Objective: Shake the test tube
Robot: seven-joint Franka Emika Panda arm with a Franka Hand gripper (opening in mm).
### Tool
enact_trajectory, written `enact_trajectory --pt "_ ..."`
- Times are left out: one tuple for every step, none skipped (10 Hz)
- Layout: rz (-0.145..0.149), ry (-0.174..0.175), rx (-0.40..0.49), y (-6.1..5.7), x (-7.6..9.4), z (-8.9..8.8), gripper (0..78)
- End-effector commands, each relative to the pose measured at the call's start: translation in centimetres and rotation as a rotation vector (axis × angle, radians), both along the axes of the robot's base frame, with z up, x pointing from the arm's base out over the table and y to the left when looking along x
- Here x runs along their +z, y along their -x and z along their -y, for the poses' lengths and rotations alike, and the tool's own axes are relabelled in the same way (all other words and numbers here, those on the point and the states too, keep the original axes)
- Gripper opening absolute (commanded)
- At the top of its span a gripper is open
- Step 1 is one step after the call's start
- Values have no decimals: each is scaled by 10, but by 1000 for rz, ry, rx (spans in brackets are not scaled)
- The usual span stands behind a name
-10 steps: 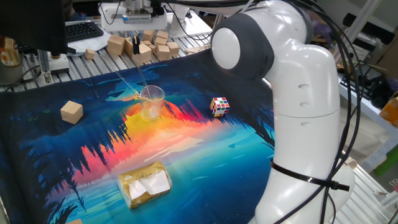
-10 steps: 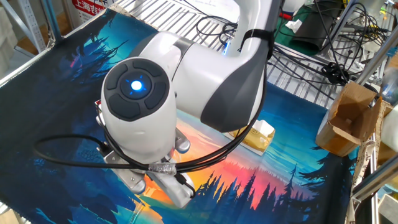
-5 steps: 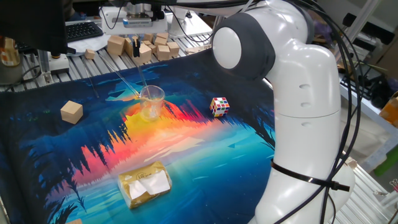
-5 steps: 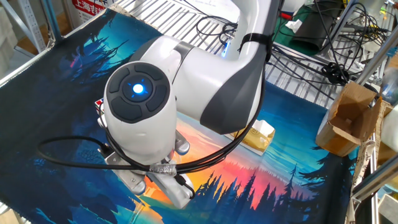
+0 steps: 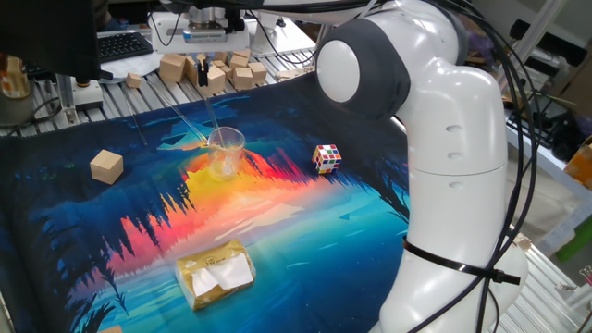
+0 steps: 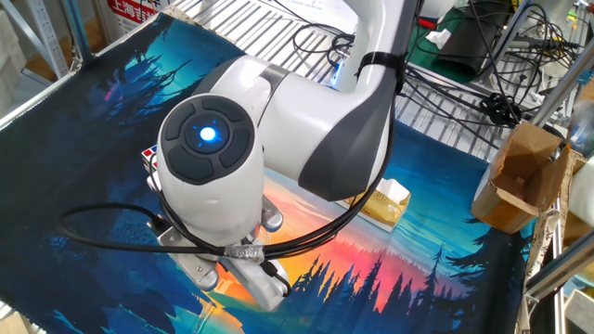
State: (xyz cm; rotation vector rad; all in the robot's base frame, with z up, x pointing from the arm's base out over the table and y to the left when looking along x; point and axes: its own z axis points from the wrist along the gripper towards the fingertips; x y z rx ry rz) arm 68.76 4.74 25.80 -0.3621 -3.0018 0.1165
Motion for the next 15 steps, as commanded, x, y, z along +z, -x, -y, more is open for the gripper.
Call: enact_trajectory --pt "10 6 -8 -1 2 0 0" --pt "9 6 -13 0 2 0 0" --pt "9 7 -14 0 1 1 0" --pt "10 7 -15 0 1 1 0" --pt "11 7 -18 0 0 1 0" --pt "12 8 -21 0 0 1 0" --pt "12 8 -21 0 0 1 775" --pt "12 8 -21 0 0 1 775" --pt "12 8 -21 0 0 1 775" --pt "12 8 -21 0 0 1 775" --pt "12 8 -21 0 0 1 775" --pt "12 8 -21 0 0 1 775" --pt "12 8 -21 0 0 1 775" --pt "12 8 -21 0 0 1 775" --pt "12 8 -21 0 0 1 775"
